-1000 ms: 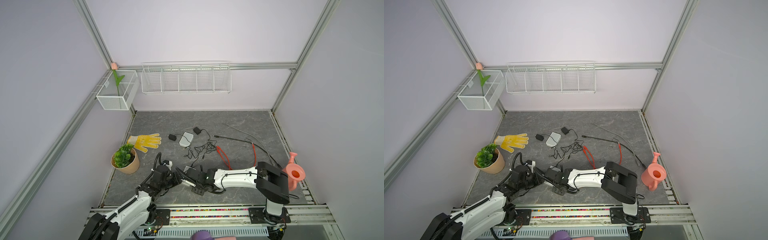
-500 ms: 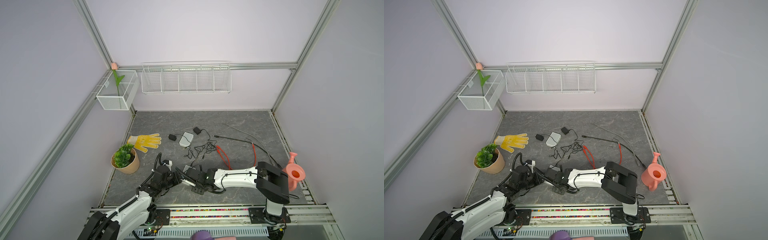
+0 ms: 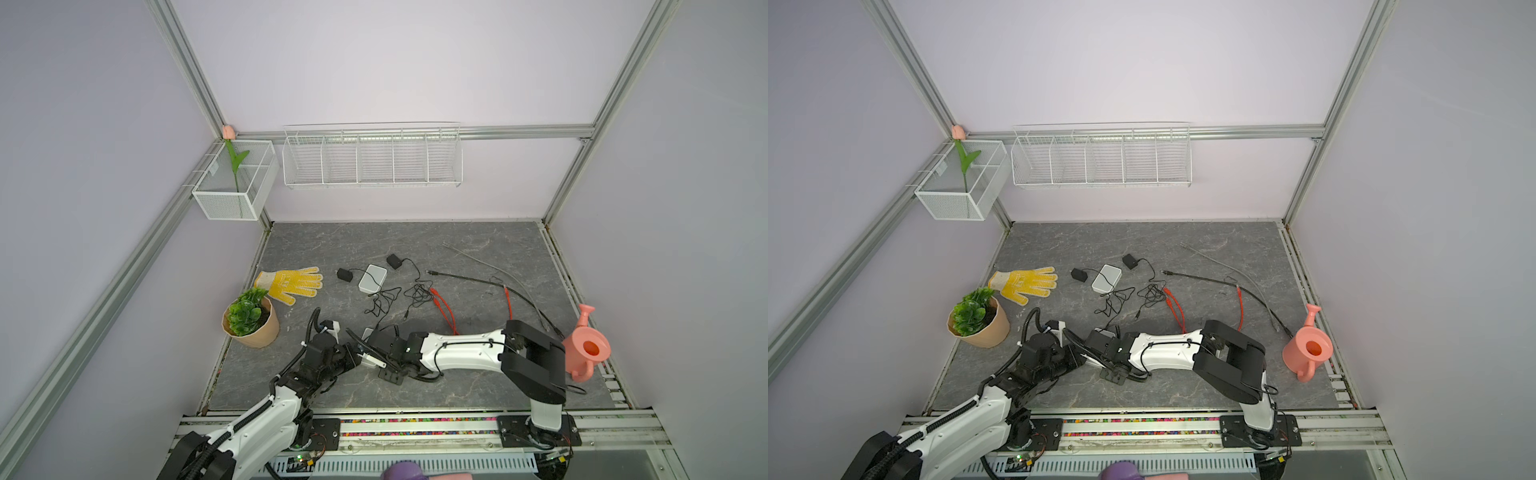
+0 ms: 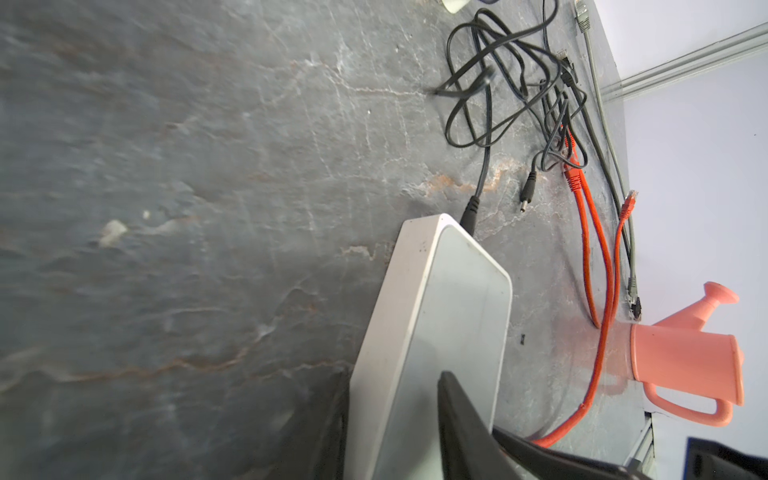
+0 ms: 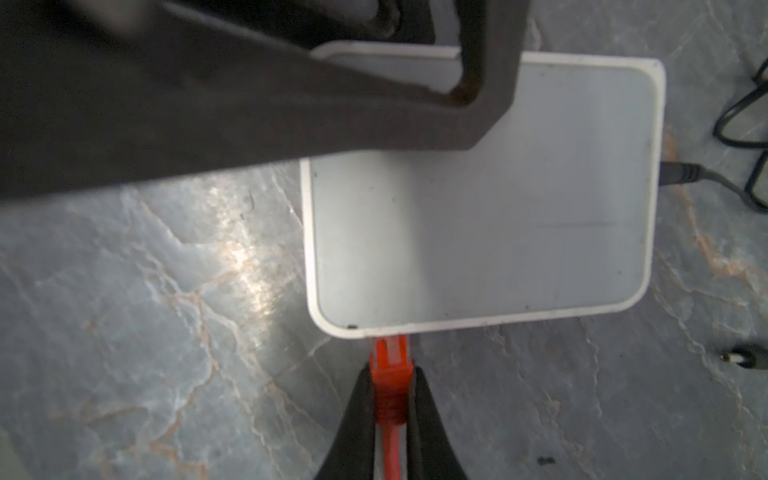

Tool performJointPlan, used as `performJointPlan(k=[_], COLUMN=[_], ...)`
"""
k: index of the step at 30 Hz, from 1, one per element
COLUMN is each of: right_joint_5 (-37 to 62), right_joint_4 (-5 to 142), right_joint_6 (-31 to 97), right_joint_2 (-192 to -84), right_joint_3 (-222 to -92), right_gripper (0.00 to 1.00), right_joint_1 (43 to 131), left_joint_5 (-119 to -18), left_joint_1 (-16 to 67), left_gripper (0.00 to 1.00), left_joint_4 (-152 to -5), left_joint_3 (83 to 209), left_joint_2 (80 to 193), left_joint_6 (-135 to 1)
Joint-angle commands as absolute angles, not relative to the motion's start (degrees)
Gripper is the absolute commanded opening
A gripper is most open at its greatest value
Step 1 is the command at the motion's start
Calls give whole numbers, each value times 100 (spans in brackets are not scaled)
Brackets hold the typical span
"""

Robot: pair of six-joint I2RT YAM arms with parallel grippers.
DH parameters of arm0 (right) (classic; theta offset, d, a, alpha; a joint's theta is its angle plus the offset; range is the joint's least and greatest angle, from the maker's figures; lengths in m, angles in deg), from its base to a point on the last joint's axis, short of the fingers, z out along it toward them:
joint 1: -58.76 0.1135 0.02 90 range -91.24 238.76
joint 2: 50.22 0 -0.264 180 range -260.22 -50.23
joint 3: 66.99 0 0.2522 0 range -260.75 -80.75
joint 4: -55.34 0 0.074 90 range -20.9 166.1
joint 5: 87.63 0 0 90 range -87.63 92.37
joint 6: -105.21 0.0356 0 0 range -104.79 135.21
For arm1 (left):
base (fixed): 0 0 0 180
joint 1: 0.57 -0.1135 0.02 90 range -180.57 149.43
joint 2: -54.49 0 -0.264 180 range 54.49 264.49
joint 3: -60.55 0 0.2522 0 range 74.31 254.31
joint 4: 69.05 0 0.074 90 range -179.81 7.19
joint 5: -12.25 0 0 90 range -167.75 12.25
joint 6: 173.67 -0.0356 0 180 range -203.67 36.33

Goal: Insert the plug into the switch port
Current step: 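Push the red plug toward the router box port while the left gripper holds the box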

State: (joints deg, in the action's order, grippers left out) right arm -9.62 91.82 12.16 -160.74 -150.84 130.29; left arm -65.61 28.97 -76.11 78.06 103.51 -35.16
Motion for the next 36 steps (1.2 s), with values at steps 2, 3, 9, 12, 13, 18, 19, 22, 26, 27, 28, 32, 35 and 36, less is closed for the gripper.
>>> performJointPlan(k=[2,3,9,12,13,18,19,22,26,27,28,32,35,36], right_joint_5=[-651,-651,-539,-427,-388,-154,-119,-23,114,136,156,252,347,389], right_joint_4=[7093,7059,6965,7018,7044,6907,6866,6656,6276,6251,6235,6123,6078,6076], right_joint_6=[1025,1005,771,645,620,524,520,519,528,539,546,549,567,578], right_joint_2=[-16102,-16089,-16053,-16102,-16125,-16072,-16057,-16011,-15930,-15921,-15930,-15955,-16015,-16047], right_joint_3=[-15432,-15432,-15475,-15584,-15634,-15678,-15673,-15600,-15407,-15405,-15420,-15524,-15667,-15718], right_gripper=[6,6,7,7,6,7,7,7,7,7,7,6,6,6], right_joint_1=[13074,13076,13067,13030,13005,12957,12949,12938,12899,12880,12869,12815,12768,12759], left_joint_5=[-5627,-5611,-5510,-5464,-5467,-5474,-5481,-5448,-5401,-5385,-5380,-5384,-5385,-5386], left_joint_1=[3171,3168,3177,3201,3205,3234,3239,3248,3273,3283,3296,3357,3427,3442], left_gripper=[37,37,36,36,36,36,36,36,36,36,36,36,36,36], left_joint_4=[-7852,-7859,-7907,-7859,-7859,-7859,-7851,-7792,-7722,-7716,-7711,-7647,-7585,-7578], left_joint_3=[7581,7579,7598,7605,7607,7648,7644,7644,7652,7662,7671,7691,7712,7710], left_joint_2=[10402,10411,10528,10582,10599,10628,10649,10713,10817,10848,10879,11003,11095,11113], left_joint_6=[-3327,-3341,-3458,-3469,-3480,-3503,-3514,-3521,-3550,-3552,-3557,-3572,-3568,-3562])
